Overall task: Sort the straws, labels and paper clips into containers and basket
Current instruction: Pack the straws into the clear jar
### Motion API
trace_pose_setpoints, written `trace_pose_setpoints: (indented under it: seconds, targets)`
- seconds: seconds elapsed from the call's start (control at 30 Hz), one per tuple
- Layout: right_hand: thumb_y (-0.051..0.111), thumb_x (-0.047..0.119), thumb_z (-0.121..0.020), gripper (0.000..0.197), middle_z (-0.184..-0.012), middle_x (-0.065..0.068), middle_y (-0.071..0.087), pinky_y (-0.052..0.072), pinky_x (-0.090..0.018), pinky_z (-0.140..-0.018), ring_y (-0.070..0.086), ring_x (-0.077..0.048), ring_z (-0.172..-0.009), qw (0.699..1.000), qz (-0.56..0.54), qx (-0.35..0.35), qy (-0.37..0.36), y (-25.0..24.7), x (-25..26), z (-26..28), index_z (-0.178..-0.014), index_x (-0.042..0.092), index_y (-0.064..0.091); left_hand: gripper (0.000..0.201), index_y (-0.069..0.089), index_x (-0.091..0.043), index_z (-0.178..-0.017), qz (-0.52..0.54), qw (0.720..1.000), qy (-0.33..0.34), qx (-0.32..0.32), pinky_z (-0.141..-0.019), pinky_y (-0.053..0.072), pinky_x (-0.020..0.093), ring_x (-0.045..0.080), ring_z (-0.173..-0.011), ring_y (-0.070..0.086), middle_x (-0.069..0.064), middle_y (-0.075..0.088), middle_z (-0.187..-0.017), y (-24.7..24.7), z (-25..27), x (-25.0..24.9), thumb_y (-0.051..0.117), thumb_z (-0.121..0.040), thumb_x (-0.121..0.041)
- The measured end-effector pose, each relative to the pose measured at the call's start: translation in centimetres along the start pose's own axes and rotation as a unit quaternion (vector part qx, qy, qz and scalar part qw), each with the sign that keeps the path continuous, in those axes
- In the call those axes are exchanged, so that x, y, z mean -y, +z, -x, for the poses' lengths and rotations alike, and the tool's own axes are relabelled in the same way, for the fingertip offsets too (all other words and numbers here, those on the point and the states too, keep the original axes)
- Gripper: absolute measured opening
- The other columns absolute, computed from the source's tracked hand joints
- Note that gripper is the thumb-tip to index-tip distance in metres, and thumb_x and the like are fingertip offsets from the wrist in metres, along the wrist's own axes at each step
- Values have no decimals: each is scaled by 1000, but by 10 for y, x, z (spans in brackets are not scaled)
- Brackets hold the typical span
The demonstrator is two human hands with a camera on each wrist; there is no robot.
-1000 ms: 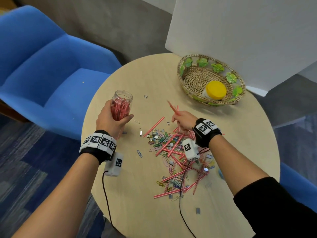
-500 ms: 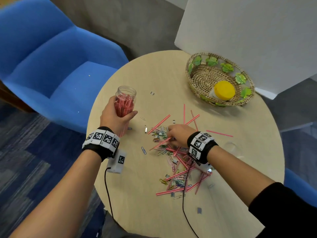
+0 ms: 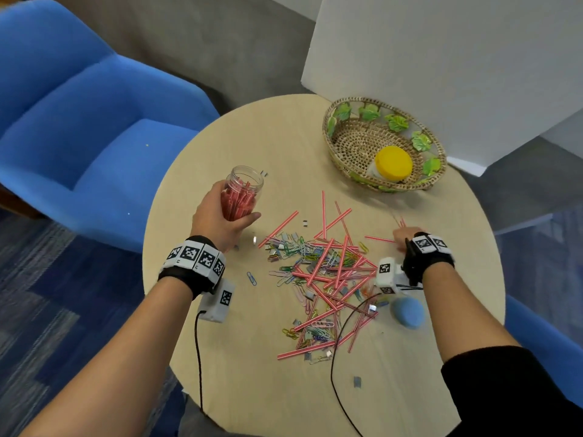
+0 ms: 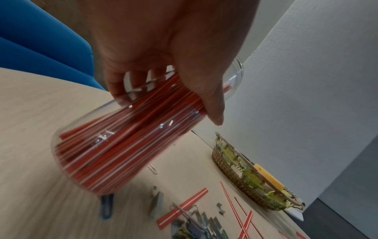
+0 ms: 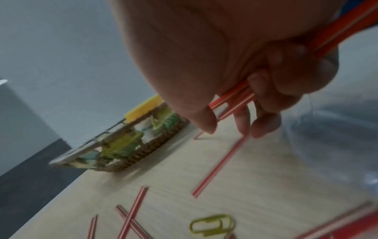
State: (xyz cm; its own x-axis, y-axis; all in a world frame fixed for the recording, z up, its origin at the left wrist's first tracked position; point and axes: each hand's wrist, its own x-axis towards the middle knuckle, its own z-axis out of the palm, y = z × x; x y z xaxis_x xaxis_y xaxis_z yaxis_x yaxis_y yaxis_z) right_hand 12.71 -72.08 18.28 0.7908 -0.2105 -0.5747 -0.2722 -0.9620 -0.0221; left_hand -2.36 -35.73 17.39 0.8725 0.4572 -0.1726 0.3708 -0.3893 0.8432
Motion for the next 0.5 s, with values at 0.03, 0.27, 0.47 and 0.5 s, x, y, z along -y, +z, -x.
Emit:
trace_pose_setpoints:
  seconds: [0.03, 0.27, 0.47, 0.5]
  targets:
    - [55, 25, -89, 35, -118, -18, 65, 51, -30, -81, 64, -35, -102, 1000, -6, 1, 14, 5, -4, 3, -119, 7, 60, 73, 50, -24, -129, -3, 1000, 3, 6, -96, 52, 42, 21, -109, 64, -1, 66, -120, 3, -1, -3, 88, -69, -43]
    - [54, 10, -94, 39, -131, -25, 54, 48, -41, -93, 55, -39, -119, 985, -129, -103, 56, 40, 23, -1, -130, -3, 47, 74, 50, -22, -130, 1, 1000, 11, 20, -98, 51, 46, 22, -109, 64, 0, 67, -120, 9, -5, -5, 87, -70, -43]
    - [41, 30, -102, 45, -118, -24, 64, 50, -39, -85, 62, -39, -107, 986, -133, -94, 34, 42, 40, -1, -118, -6, 63, 70, 50, -21, -127, 9, 1000, 1, 6, -97, 51, 44, 21, -109, 63, -1, 67, -119, 1, -6, -1, 87, -71, -43]
    - [40, 39, -103, 53, -118, -26, 65, 49, -39, -85, 61, -40, -108, 984, -141, -92, 53, 40, 38, -2, -115, -7, 64, 71, 50, -21, -127, 10, 1000, 2, 4, -97, 51, 44, 21, -109, 63, -1, 67, -119, 0, -6, 0, 87, -71, -44]
